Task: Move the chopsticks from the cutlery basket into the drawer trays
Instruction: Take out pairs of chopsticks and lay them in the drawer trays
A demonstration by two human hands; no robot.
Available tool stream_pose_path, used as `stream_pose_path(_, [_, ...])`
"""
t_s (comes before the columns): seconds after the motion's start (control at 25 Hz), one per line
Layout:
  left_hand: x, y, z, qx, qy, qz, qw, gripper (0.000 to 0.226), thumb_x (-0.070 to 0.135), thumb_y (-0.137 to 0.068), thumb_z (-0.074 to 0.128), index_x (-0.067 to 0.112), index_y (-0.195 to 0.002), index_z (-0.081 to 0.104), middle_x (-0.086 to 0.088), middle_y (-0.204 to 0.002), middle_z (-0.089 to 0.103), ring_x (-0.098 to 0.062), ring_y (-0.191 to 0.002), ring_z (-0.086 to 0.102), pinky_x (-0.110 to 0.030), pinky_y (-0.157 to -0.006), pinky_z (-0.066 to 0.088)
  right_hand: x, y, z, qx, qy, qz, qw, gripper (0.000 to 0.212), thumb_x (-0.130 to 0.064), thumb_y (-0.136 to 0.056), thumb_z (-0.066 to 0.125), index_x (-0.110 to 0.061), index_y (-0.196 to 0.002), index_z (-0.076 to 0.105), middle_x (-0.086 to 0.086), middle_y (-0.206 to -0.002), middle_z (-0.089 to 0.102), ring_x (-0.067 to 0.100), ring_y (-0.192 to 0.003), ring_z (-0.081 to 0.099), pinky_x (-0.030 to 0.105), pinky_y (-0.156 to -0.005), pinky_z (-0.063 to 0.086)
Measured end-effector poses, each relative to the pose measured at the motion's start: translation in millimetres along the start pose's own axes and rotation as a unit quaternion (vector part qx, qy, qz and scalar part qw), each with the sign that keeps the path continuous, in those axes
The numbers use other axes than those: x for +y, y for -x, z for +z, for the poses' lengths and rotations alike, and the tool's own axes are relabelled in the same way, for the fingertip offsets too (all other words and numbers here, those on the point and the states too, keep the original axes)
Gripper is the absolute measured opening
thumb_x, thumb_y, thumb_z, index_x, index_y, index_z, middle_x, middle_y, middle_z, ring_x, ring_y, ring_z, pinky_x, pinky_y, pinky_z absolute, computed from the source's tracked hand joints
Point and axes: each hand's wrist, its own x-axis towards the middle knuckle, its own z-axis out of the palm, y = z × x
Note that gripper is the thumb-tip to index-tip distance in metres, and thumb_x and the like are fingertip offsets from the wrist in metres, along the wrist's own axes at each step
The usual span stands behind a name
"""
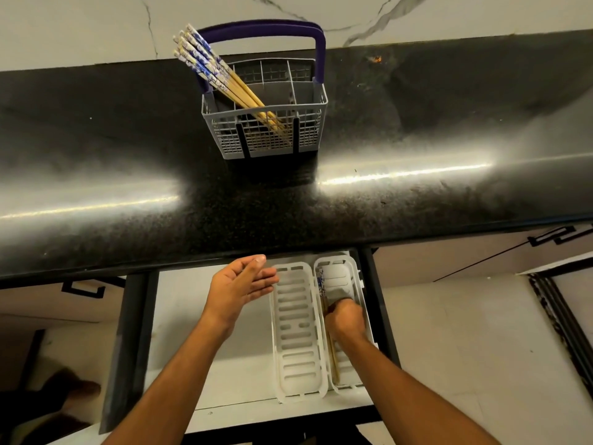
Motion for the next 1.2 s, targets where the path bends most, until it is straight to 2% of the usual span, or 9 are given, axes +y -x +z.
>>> stream_pose_path(0.2, [3.3,1.9,4.6,0.001,0.007,0.003,1.0,0.024,0.024,-0.095,0.058,0.009,-0.111,0.067,-0.014,-0.095,0.077,-0.028,-0.09,0.075,-0.028,-0.075,0.062,3.3,7.2,4.8,0.022,0.074,-0.038,0.996,0.014,-0.004,-0.091,0.057,-0.008,-0.091,0.07,0.006,-0.087,0.07,0.019,-0.076,0.068,0.033,-0.07,0.062])
stream_pose_path(0.36, [8.4,3.3,5.7,0.003,0.009,0.008,1.0,0.025,0.029,-0.091,0.061,0.01,-0.107,0.068,-0.015,-0.096,0.077,-0.027,-0.089,0.075,-0.029,-0.075,0.062,2.9,11.8,0.8,0.024,0.085,-0.054,0.995,0.014,-0.004,-0.092,0.057,-0.01,-0.088,0.069,0.003,-0.082,0.067,0.014,-0.067,0.062,0.024,-0.059,0.055])
stream_pose_path(0.64, [15.2,5.7,4.3,0.009,0.007,0.016,1.0,0.048,0.046,-0.076,0.064,0.01,-0.107,0.067,-0.017,-0.098,0.076,-0.03,-0.092,0.075,-0.033,-0.08,0.062,7.4,9.8,-6.4,0.013,0.081,-0.08,0.993,0.017,-0.001,-0.088,0.056,-0.008,-0.082,0.07,0.003,-0.078,0.067,0.017,-0.068,0.066,0.031,-0.066,0.061])
stream_pose_path(0.8, [37.0,10.9,-0.9,0.009,0.006,0.049,0.999,0.047,0.046,-0.078,0.061,0.01,-0.109,0.067,-0.017,-0.099,0.076,-0.028,-0.091,0.075,-0.034,-0.082,0.061,-3.1,8.8,-40.8,0.029,0.016,-0.095,0.995,0.02,-0.015,-0.089,0.058,-0.013,-0.076,0.072,0.004,-0.074,0.07,0.018,-0.065,0.067,0.033,-0.063,0.061])
stream_pose_path(0.92, [72.6,7.9,-8.9,0.035,0.025,0.091,0.995,0.035,0.038,-0.085,0.061,0.009,-0.105,0.068,-0.017,-0.095,0.076,-0.028,-0.089,0.075,-0.035,-0.081,0.062,-11.4,25.6,-81.1,0.069,-0.055,-0.155,0.984,0.03,-0.021,-0.092,0.062,-0.013,-0.064,0.07,0.002,-0.058,0.069,0.007,-0.05,0.063,0.019,-0.049,0.052])
stream_pose_path(1.0, [106.6,-5.5,-13.8,0.058,0.028,0.121,0.991,0.022,0.028,-0.092,0.062,0.008,-0.098,0.069,-0.015,-0.09,0.076,-0.028,-0.086,0.075,-0.035,-0.079,0.062,-22.8,40.0,-106.9,0.074,-0.128,-0.179,0.973,0.025,-0.018,-0.092,0.065,-0.016,-0.068,0.073,0.001,-0.056,0.071,0.005,-0.05,0.066,0.019,-0.054,0.056])
stream_pose_path(1.08, [147.3,-24.1,-10.7,0.077,0.016,0.153,0.985,0.017,0.024,-0.095,0.061,0.009,-0.092,0.07,-0.012,-0.083,0.075,-0.024,-0.079,0.074,-0.033,-0.076,0.062,-41.5,55.1,-128.1,0.074,-0.183,-0.203,0.959,0.018,-0.018,-0.09,0.068,-0.019,-0.074,0.076,0.0,-0.059,0.073,0.011,-0.056,0.071,0.033,-0.065,0.063])
stream_pose_path(1.12, [169.6,-36.4,-7.8,0.093,0.006,0.176,0.98,0.016,0.023,-0.095,0.062,0.009,-0.09,0.07,-0.012,-0.082,0.074,-0.022,-0.077,0.073,-0.032,-0.074,0.062,-54.4,63.4,-137.3,0.07,-0.195,-0.226,0.952,0.014,-0.019,-0.09,0.069,-0.021,-0.078,0.076,-0.001,-0.062,0.074,0.012,-0.059,0.072,0.035,-0.067,0.063])
stream_pose_path(1.2, [208.9,-62.3,0.4,0.138,-0.013,0.216,0.967,0.014,0.026,-0.091,0.067,0.013,-0.087,0.071,-0.009,-0.081,0.074,-0.018,-0.075,0.071,-0.033,-0.076,0.062,-81.6,80.5,-152.4,0.065,-0.212,-0.283,0.933,0.011,-0.019,-0.09,0.069,-0.024,-0.083,0.076,-0.002,-0.068,0.075,0.012,-0.063,0.072,0.032,-0.067,0.063])
